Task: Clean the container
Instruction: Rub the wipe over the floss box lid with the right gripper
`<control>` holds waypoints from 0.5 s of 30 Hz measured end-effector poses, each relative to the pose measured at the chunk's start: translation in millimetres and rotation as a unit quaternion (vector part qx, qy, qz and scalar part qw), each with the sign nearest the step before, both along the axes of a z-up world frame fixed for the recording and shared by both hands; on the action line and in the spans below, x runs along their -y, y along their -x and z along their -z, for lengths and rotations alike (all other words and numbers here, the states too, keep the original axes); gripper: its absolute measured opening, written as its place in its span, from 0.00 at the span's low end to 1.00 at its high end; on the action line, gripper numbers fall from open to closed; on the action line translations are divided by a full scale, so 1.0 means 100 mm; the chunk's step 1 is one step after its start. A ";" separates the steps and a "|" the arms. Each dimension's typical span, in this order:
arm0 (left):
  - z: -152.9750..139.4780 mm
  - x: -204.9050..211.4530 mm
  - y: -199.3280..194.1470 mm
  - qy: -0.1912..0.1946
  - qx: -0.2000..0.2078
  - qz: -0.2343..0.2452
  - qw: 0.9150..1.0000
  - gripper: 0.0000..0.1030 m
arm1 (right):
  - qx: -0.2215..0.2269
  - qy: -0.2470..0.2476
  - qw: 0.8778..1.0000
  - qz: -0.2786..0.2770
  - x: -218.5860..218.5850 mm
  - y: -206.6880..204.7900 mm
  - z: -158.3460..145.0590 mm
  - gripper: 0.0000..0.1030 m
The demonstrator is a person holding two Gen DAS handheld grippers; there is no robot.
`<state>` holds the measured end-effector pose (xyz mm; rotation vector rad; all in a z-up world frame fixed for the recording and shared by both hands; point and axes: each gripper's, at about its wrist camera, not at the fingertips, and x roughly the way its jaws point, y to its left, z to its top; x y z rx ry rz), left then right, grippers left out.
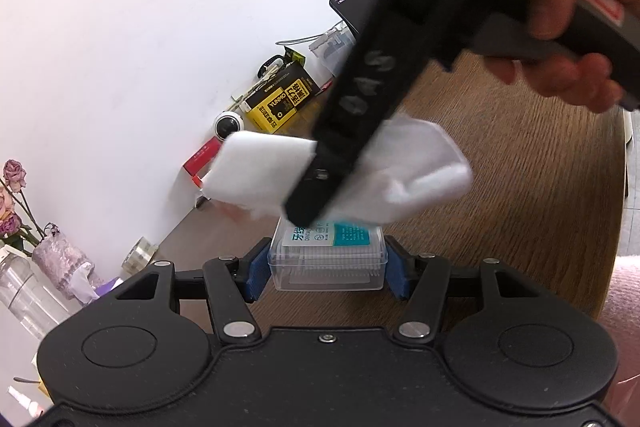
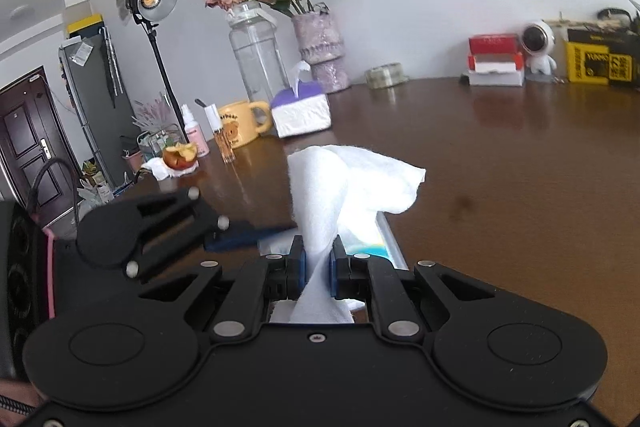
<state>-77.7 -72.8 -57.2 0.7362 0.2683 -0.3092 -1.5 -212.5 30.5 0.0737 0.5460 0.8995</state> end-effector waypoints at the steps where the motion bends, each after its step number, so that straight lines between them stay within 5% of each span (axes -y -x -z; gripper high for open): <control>1: 0.00 0.00 0.00 0.000 0.000 0.000 1.000 0.56 | 0.002 0.000 1.000 0.000 -0.01 -0.02 -0.01 0.12; 15: 0.01 -0.04 -0.05 0.000 0.001 -0.001 1.000 0.55 | -0.027 -0.001 0.999 0.037 0.27 0.03 0.18 0.12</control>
